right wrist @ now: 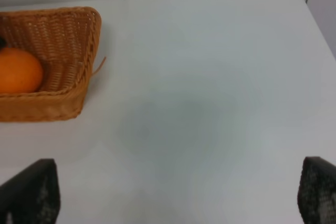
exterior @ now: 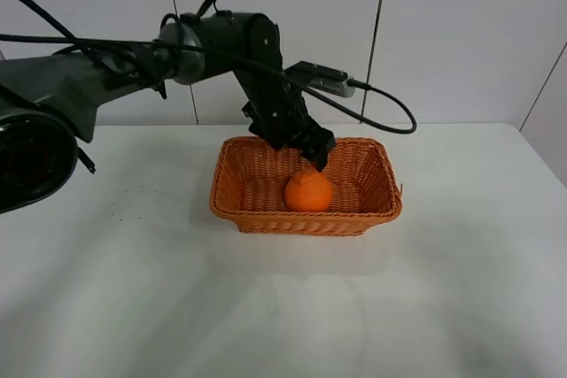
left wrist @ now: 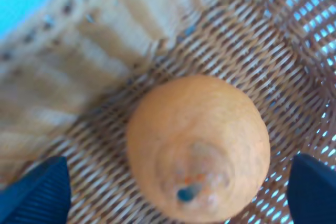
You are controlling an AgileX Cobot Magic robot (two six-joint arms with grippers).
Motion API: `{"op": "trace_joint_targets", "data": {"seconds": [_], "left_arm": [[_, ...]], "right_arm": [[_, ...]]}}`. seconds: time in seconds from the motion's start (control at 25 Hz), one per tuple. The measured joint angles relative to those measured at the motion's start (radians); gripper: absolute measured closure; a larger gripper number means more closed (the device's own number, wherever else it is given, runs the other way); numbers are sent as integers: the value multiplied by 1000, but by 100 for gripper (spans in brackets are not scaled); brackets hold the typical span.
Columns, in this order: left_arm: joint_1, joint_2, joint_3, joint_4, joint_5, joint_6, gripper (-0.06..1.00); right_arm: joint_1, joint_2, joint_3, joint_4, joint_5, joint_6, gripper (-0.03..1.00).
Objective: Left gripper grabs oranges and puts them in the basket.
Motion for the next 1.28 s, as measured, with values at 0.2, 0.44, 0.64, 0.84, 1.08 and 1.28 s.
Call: {"op": "trace_joint_targets", "data": {"seconds": [0.2, 0.44, 0.64, 0.84, 1.08, 1.28], "left_arm": [[0, -21, -76, 120, 106, -61, 1], [10, -40, -83, 226, 166, -116, 1], [60, -43, -83, 229, 199, -122, 1], [150, -79, -83, 231, 203, -122, 1], [335, -122, -83, 232, 204, -122, 2], [457, -132, -83, 235, 204, -98, 2]], "right_arm": [[0, 0, 0, 0, 0, 0, 27], [0, 0, 0, 0, 0, 0, 27], [0, 0, 0, 0, 0, 0, 27], [0, 0, 0, 0, 0, 0, 27], [0, 0, 0, 0, 0, 0, 27], [0, 0, 0, 0, 0, 0, 27]]}}
